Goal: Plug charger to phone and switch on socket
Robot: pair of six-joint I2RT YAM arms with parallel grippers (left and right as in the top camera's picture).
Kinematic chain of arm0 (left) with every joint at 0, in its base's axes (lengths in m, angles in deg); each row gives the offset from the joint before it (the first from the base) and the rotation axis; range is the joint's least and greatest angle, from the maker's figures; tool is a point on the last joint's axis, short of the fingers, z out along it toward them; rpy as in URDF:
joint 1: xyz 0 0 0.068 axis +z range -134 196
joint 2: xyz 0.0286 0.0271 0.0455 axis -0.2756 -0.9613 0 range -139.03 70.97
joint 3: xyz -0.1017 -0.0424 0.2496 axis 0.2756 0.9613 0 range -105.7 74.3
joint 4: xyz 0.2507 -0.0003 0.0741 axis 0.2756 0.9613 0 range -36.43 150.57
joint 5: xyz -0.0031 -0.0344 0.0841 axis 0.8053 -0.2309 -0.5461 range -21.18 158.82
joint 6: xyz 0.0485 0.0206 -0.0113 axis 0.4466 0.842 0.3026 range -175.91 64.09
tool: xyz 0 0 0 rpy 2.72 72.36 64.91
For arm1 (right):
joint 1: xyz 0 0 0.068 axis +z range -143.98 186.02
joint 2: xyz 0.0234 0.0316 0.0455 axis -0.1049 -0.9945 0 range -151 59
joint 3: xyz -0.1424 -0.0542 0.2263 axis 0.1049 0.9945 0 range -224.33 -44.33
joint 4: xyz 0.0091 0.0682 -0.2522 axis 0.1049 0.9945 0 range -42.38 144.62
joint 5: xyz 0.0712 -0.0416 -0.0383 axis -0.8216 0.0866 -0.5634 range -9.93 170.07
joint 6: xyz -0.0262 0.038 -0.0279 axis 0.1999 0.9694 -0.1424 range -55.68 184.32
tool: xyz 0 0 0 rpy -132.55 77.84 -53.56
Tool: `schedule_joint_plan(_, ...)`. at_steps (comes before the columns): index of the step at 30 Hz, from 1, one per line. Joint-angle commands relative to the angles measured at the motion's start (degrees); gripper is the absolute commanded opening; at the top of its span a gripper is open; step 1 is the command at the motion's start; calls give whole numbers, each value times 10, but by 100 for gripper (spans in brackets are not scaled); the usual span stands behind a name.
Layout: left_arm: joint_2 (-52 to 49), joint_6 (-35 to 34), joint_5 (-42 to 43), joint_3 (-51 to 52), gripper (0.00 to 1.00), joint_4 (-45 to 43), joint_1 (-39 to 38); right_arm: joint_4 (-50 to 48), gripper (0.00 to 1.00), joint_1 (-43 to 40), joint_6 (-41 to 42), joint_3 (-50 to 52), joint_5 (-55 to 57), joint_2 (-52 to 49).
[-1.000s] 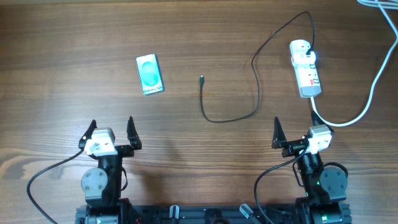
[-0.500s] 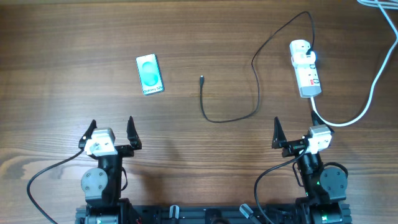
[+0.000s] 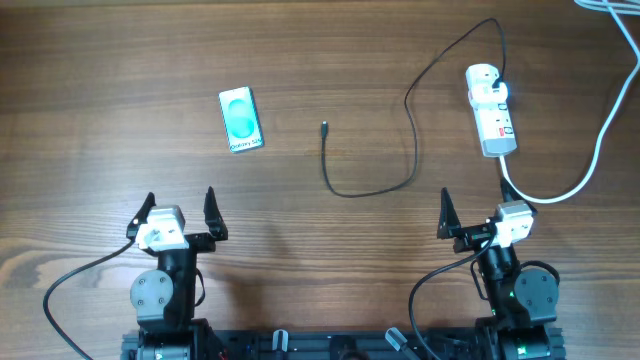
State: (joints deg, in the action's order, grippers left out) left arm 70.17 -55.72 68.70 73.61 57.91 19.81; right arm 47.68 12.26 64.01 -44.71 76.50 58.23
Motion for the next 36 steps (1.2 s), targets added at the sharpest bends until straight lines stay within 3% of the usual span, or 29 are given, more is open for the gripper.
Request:
schedule_joint_plan(1,2,9,7,3,100,0,-2,0,100,3,-1,1,4,6)
schedule_joint_plan(17,2,9,1,3,100,-1,-2,-1,100,3,-1,1,4,5)
schedule_joint_plan(26,2,9,1,3,100,-4,-2,-4,100,3,-1,1,4,-68)
schedule_joint_plan(36,2,9,1,3,100,-2,-2,-31,100,3,-1,1,4,-65)
